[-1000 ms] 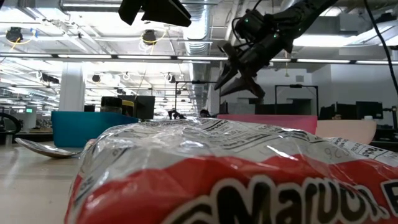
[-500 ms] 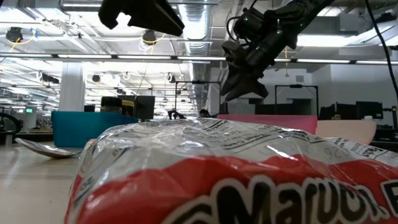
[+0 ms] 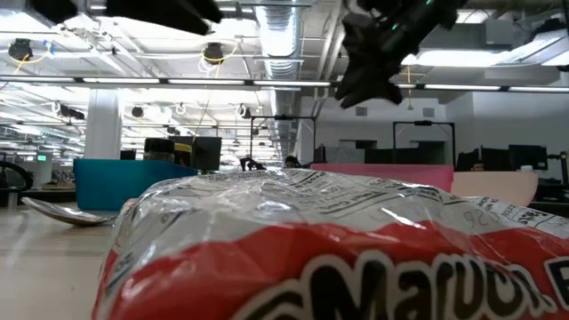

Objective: Pick & Place Food Item
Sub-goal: Put the black seasoning can into the blue bin

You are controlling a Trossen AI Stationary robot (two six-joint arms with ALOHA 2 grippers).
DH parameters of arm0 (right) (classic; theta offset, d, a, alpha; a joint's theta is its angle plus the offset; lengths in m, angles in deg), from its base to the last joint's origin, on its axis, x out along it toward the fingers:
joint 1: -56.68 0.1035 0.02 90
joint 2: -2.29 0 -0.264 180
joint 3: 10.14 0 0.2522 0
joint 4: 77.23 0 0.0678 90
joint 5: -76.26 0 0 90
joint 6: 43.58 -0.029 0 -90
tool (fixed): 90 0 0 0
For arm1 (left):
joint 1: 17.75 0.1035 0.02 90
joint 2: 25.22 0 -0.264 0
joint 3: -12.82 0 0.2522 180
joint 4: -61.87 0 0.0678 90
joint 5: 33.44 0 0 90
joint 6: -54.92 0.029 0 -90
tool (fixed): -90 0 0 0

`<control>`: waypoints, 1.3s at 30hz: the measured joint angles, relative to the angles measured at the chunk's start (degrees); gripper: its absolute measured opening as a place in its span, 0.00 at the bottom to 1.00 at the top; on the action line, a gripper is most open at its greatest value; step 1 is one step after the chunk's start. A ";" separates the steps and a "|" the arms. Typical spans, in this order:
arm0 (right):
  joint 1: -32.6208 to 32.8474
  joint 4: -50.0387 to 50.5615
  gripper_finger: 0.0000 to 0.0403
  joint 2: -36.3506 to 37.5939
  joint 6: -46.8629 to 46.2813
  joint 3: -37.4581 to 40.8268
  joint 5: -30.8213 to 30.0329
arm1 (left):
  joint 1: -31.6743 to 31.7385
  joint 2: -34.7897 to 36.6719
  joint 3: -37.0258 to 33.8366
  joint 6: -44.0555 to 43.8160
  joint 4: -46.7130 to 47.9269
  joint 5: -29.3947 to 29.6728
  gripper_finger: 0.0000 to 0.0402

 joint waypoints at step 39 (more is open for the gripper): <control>14.82 9.20 0.25 6.10 -3.76 0.04 -22.37 | -3.70 -6.47 -0.02 -15.82 28.37 -9.01 0.32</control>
